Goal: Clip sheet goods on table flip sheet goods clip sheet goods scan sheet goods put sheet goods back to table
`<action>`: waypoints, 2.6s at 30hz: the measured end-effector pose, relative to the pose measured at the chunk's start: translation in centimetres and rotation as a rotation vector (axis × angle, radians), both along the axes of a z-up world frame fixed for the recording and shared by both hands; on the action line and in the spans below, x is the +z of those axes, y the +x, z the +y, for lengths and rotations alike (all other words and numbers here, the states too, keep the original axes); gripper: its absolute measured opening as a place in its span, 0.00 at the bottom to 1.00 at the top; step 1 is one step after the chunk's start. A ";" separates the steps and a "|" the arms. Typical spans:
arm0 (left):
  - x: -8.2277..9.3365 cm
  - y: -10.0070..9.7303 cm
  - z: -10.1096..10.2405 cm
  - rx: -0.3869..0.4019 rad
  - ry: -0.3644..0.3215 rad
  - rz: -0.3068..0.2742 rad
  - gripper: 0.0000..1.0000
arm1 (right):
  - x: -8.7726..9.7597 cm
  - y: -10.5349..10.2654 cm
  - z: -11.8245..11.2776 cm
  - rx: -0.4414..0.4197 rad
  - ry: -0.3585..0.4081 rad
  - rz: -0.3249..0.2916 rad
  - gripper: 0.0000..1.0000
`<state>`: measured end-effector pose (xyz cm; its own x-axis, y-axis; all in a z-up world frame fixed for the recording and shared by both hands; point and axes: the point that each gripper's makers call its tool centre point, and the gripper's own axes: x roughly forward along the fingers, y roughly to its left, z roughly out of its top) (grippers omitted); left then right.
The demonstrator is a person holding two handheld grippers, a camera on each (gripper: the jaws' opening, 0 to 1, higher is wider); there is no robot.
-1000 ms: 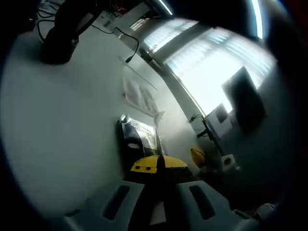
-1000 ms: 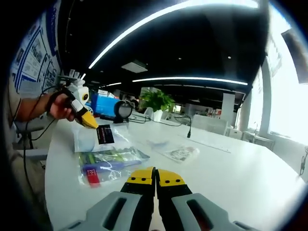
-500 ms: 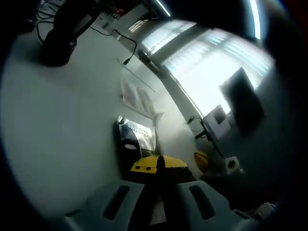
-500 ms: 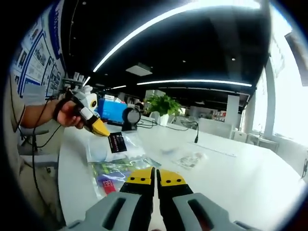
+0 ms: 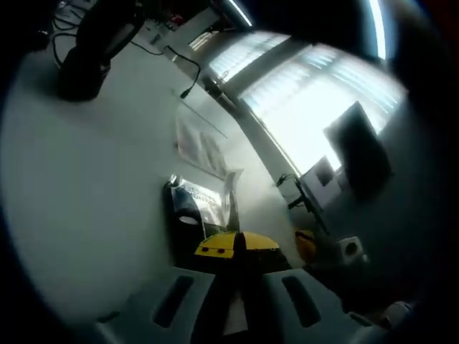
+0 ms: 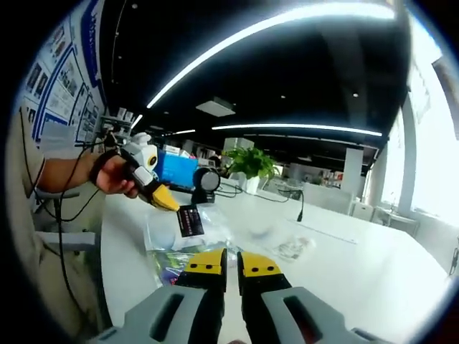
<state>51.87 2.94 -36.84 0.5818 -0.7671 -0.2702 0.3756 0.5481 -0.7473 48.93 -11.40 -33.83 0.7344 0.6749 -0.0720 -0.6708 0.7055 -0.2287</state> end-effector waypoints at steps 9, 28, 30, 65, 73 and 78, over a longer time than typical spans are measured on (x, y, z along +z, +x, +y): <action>0.3 -0.2 -0.2 0.001 -0.006 -0.001 0.00 | 0.0 -1.0 1.2 0.032 -0.016 0.005 0.04; 0.5 -0.7 -0.3 0.006 -0.008 -0.007 0.00 | 0.1 -2.3 3.4 0.112 0.006 0.024 0.05; 0.6 -0.7 -0.4 0.005 -0.008 -0.008 0.00 | 0.2 -2.5 3.6 0.123 0.011 0.023 0.05; 0.3 -3.6 -4.0 0.016 -0.016 -0.008 0.00 | -0.2 -4.0 6.1 0.206 0.007 0.025 0.09; 0.9 -0.5 -0.6 0.015 -0.025 -0.005 0.00 | -0.3 -4.3 6.4 0.212 0.002 0.025 0.10; 0.8 -1.6 -1.4 0.016 -0.022 -0.011 0.00 | -0.3 -4.5 6.6 0.217 0.001 0.025 0.10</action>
